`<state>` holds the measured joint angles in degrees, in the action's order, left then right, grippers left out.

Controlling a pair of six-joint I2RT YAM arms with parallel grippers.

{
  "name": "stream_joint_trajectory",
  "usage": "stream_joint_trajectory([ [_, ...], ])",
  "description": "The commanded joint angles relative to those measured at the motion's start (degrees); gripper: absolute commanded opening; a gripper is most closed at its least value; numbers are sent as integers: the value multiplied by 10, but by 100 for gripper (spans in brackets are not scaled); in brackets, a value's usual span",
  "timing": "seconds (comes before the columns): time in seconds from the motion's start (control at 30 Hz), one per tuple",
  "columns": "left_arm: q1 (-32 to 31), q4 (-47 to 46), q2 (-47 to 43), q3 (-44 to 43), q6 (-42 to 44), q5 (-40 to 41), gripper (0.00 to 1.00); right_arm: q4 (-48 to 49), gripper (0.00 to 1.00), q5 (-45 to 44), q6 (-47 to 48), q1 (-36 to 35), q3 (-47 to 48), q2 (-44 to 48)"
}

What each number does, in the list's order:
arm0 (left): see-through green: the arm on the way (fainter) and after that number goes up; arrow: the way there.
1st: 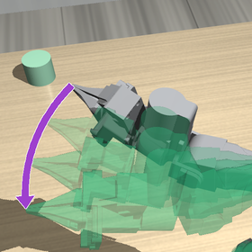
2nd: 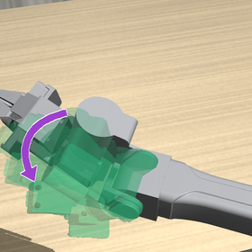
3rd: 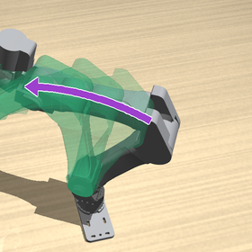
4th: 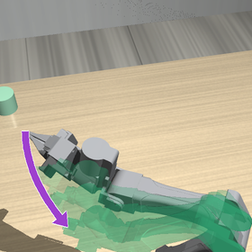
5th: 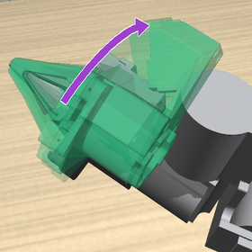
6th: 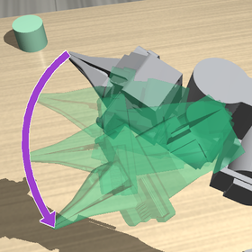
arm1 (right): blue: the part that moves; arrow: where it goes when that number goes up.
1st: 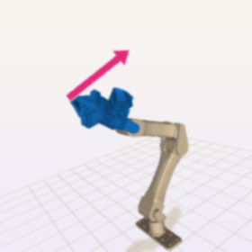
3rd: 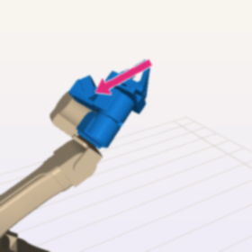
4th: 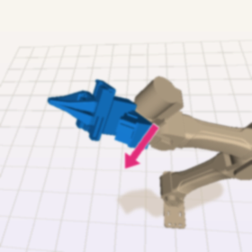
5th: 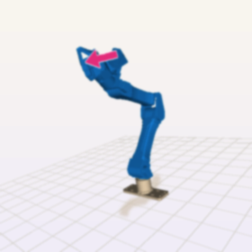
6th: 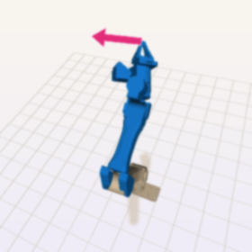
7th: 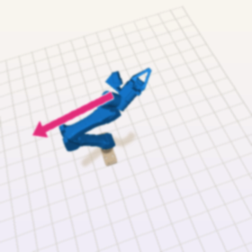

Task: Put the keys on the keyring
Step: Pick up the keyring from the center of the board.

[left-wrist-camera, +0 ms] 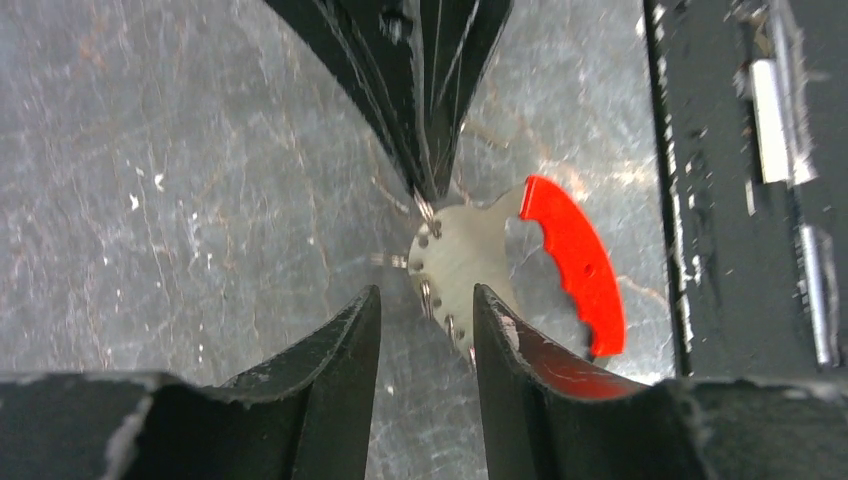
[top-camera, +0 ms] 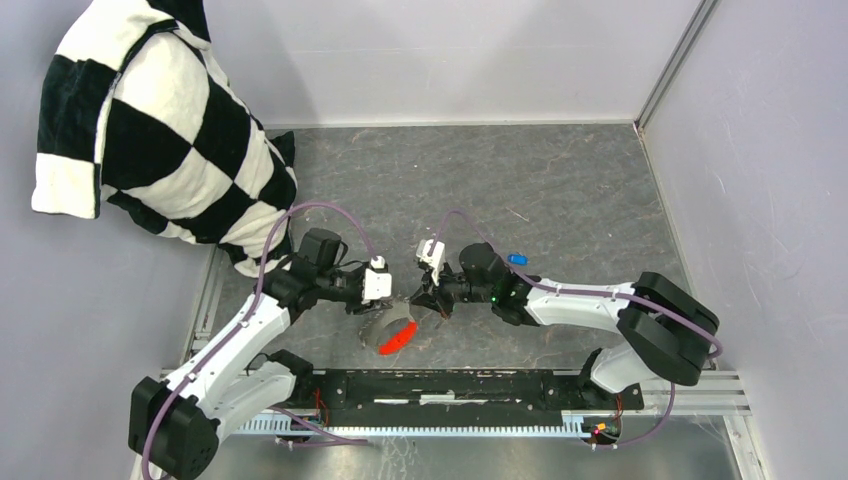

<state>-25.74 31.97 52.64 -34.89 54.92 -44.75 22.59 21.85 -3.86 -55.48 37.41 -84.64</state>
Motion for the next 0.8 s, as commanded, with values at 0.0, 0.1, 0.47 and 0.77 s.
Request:
stream_joint_trajectory([
  [0.0,0,-2,-6,-38,-38,-98,47,59,0,28,-26,1,-2,32],
  [0.1,-1,-3,-11,-38,-32,-97,48,55,0,36,-29,0,7,32],
  [0.47,-7,-1,14,-39,-36,-78,46,37,0,30,-30,-13,37,28],
  [0.77,-17,-10,31,-49,-41,-62,32,19,0,23,-26,-27,52,22],
])
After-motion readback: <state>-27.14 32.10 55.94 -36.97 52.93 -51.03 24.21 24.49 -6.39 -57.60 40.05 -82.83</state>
